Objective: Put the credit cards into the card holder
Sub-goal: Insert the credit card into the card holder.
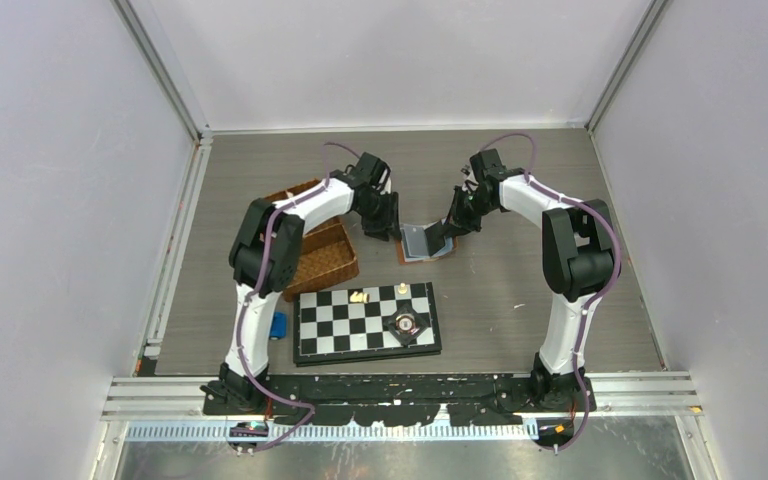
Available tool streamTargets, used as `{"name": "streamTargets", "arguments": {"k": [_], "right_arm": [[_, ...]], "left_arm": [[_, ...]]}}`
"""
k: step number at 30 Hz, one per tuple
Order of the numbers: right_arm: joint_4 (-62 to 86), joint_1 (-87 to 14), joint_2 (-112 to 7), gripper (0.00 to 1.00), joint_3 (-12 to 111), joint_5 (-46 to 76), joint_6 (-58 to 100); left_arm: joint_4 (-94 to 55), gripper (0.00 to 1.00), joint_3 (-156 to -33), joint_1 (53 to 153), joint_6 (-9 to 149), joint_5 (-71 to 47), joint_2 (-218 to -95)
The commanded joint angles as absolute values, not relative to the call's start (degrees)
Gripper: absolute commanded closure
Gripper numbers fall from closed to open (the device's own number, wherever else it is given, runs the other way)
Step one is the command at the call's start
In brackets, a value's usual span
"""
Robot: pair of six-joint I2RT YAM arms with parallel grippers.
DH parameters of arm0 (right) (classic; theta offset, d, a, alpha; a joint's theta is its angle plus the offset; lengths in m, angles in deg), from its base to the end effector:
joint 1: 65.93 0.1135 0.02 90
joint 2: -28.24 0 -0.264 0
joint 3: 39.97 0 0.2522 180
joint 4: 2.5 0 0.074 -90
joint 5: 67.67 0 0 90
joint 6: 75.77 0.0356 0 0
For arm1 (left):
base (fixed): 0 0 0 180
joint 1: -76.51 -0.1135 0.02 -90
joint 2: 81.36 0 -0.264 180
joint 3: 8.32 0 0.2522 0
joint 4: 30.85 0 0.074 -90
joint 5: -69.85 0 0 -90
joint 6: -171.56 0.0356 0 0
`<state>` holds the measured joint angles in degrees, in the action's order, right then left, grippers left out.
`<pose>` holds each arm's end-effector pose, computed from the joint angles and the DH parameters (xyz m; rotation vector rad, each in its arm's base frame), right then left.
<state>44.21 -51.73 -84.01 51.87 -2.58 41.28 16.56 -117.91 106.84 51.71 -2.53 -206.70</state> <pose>0.3818 0.1121 0.1720 0.1902 2.8144 0.7834 0.3952 -0.2437 0.1641 0.1154 2.8023 -0.7111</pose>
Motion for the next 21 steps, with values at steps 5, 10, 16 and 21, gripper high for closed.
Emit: {"name": "streamTargets", "arguments": {"k": [5,10,16,21], "right_arm": [[44.4,-51.4,-83.4,1.00,51.2,-0.3,40.4],[44.4,-51.4,-83.2,0.99,51.0,-0.5,40.5],[44.3,-51.4,-83.0,0.99,50.9,-0.6,40.5],[44.3,-51.3,-83.1,0.99,50.8,-0.6,40.5]], "left_arm": [[6.6,0.53,-111.3,106.9,45.7,-3.8,-200.8],[5.7,0.49,-112.1,107.0,44.5,-1.3,-202.7],[5.1,0.48,-111.3,107.0,44.2,-2.5,-202.3],[0.6,0.49,-107.2,107.0,42.8,-4.7,-198.4]]}}
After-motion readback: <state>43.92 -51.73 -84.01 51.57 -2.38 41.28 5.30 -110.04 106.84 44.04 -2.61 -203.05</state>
